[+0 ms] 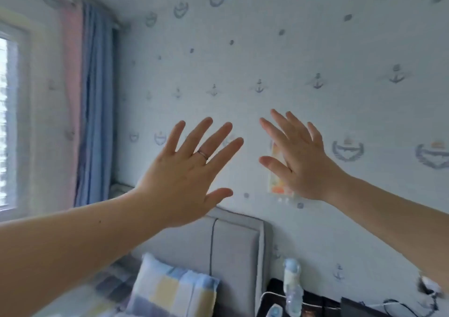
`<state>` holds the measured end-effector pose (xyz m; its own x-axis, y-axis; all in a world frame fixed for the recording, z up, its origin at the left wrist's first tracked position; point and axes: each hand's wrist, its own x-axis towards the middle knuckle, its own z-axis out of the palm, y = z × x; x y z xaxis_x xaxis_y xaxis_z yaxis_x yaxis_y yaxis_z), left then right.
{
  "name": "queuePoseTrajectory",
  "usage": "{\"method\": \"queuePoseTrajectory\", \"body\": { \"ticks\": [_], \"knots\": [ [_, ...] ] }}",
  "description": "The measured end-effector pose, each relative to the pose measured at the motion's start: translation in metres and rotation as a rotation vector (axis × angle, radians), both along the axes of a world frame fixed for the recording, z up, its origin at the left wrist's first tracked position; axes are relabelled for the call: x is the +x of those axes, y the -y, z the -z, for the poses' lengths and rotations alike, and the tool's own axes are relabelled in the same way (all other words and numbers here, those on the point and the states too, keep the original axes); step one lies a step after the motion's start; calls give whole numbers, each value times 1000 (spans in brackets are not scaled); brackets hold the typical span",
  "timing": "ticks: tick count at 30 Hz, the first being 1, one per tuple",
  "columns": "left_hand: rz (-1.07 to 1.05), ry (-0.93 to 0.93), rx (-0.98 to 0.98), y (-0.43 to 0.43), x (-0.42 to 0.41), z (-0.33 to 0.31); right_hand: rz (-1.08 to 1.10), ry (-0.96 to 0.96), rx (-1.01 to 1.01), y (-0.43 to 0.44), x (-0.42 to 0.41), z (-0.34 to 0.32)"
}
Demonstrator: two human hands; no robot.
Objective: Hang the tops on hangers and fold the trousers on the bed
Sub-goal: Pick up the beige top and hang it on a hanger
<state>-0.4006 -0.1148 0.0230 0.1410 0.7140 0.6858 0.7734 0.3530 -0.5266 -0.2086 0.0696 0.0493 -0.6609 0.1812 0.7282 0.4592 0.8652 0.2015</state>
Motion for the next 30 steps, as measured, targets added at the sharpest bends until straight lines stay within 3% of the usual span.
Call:
{"method": "queuePoseTrajectory", "body": {
  "ticks": [13,18,23,30],
  "knots": [
    [-563,141,-96,142,-259,94,-558,228,-34,63,-349,103],
    [-694,352,-104,164,-340,169,-719,329,-114,75,-459,167],
    [-845,638,-111,193,-386,271,-869,552,-181,83,-552,246],
    [-1061,981,-115,259,-416,410,-892,808,-336,130,-641,376]
  ]
}}
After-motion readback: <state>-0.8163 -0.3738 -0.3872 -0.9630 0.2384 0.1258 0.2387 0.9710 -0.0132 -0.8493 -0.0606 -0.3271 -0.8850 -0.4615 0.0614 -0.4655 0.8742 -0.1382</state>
